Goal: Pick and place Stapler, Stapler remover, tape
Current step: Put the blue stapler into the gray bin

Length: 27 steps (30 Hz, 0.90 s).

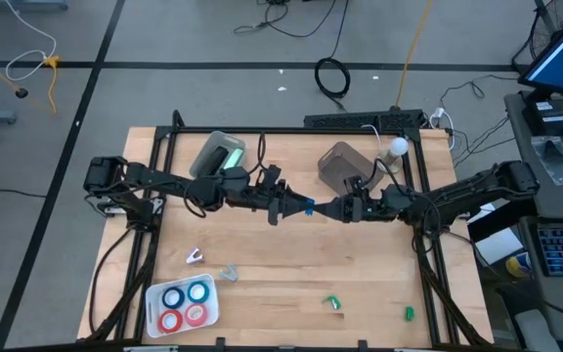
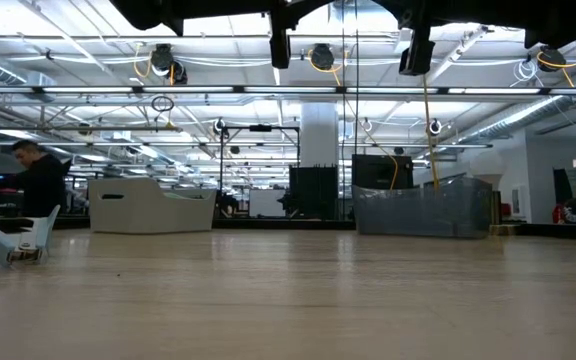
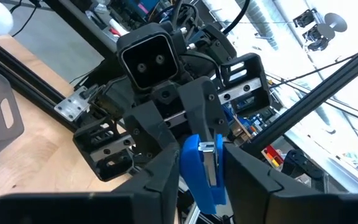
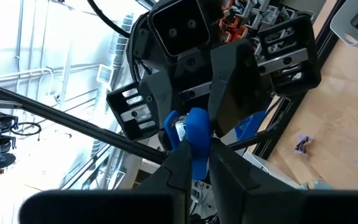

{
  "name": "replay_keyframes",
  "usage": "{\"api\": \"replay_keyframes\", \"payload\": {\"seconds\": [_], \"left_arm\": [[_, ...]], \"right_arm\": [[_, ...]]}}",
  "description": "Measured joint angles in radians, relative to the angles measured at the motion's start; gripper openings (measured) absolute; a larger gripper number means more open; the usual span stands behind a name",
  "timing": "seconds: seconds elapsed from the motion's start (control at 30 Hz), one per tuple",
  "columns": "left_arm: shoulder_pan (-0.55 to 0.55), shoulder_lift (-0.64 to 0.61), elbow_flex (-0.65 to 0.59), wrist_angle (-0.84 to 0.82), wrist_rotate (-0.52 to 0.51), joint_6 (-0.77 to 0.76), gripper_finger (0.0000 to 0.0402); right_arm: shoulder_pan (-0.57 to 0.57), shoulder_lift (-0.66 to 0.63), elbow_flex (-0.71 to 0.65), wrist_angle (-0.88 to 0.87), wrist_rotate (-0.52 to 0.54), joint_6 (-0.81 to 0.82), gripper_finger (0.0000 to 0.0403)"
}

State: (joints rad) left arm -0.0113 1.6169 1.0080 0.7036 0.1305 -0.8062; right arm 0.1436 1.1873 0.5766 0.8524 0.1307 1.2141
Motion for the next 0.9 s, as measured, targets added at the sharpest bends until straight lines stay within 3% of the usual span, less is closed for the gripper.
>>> {"api": "replay_keyframes", "payload": {"seconds": [0.53,0.9], "left_arm": [[0.004,0.0,0.0,0.008,0.014,-0.005,0.01],[0.085,-0.013,0.0,-0.09,0.152,-0.013,0.01]], "right_arm": [[0.029,-0.003,0.0,-0.004,-0.002,-0.05,0.0103],[0.084,-0.057,-0.001,-0.033,-0.055,-0.132,0.0093]]}}
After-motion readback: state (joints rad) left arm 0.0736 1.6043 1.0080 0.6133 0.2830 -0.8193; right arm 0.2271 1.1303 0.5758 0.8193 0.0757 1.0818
